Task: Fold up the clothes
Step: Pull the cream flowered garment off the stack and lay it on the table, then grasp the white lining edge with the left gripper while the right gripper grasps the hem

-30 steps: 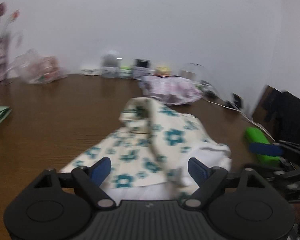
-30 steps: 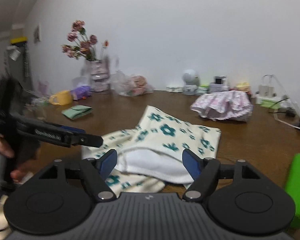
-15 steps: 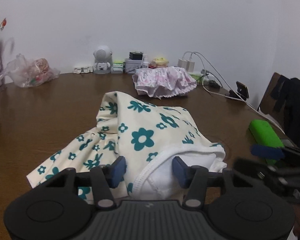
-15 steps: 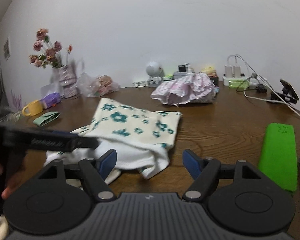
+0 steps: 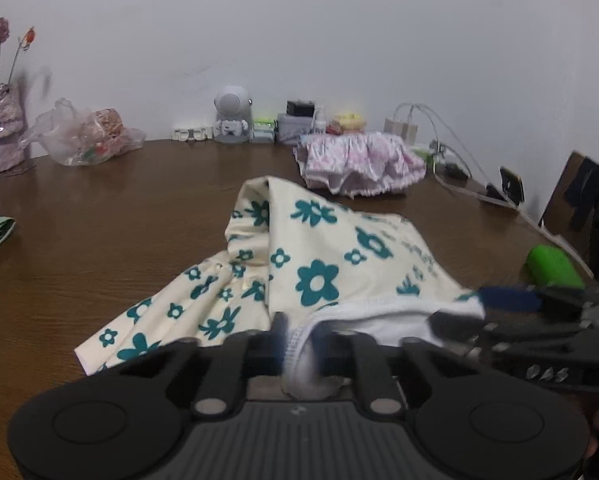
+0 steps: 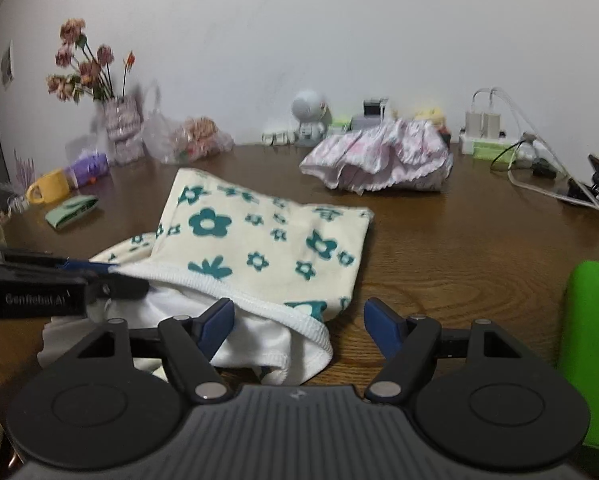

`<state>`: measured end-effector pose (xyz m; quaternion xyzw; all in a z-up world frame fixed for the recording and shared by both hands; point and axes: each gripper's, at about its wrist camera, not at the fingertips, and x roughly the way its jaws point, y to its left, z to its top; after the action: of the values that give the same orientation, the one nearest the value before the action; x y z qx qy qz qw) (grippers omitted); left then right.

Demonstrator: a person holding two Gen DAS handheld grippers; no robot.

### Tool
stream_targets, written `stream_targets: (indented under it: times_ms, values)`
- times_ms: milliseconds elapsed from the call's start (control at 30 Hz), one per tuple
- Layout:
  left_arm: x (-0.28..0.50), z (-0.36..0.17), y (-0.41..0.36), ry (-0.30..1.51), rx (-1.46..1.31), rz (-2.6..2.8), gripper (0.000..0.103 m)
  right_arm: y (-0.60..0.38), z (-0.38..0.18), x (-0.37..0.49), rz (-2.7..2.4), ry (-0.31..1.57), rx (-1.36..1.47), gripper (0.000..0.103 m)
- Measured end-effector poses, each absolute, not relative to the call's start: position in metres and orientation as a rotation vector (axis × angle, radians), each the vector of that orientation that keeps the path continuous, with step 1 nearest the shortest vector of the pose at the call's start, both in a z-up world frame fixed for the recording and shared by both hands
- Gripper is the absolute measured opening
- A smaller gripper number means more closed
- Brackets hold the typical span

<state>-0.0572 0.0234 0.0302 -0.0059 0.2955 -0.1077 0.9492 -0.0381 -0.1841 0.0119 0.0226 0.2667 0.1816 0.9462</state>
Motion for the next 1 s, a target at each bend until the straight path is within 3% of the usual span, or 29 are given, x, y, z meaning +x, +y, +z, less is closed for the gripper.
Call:
stream_targets:
  times_ms: [133,167,200,267,367,567,700,767,867,933,1000]
  values:
    - [-0.069,0.047,0.029,0.547,-0.015,-0.206,0.006,-0.179,0.015,-0.039,0.374,0.536,0.025,0.063]
    - [-0.072,0.051,0.031,0.537,-0.017,-0.206,0.006,-0.179,0.017,-0.04,0.377,0.531,0.03,0.054]
    - [-0.075,0.054,0.032,0.528,-0.019,-0.206,0.004,-0.179,0.019,-0.041,0.375,0.526,0.036,0.036]
    - [-0.081,0.058,0.032,0.516,-0.009,-0.196,0.003,-0.179,0.021,-0.042,0.355,0.516,0.039,0.017]
    - [-0.098,0.069,0.031,0.473,0.013,-0.204,0.002,-0.179,0.029,-0.05,0.344,0.494,0.035,0.008]
    - [-0.157,0.111,0.038,0.288,0.083,-0.248,0.002,-0.172,0.075,-0.106,0.397,0.362,-0.034,0.0]
    - [-0.163,0.096,0.05,0.33,0.094,-0.203,0.002,-0.161,0.098,-0.153,0.45,0.243,-0.096,0.0]
    - [-0.158,0.076,0.053,0.409,0.09,-0.159,0.003,-0.158,0.087,-0.151,0.438,0.27,-0.109,0.0]
    - [-0.159,0.054,0.051,0.468,0.06,-0.183,0.015,-0.16,0.062,-0.142,0.395,0.347,-0.108,0.001]
    - [-0.161,0.048,0.04,0.467,0.101,-0.23,0.028,-0.161,0.05,-0.141,0.375,0.376,-0.124,0.01]
    - [-0.157,0.045,0.029,0.449,0.158,-0.243,0.041,-0.16,0.043,-0.143,0.37,0.382,-0.162,0.037]
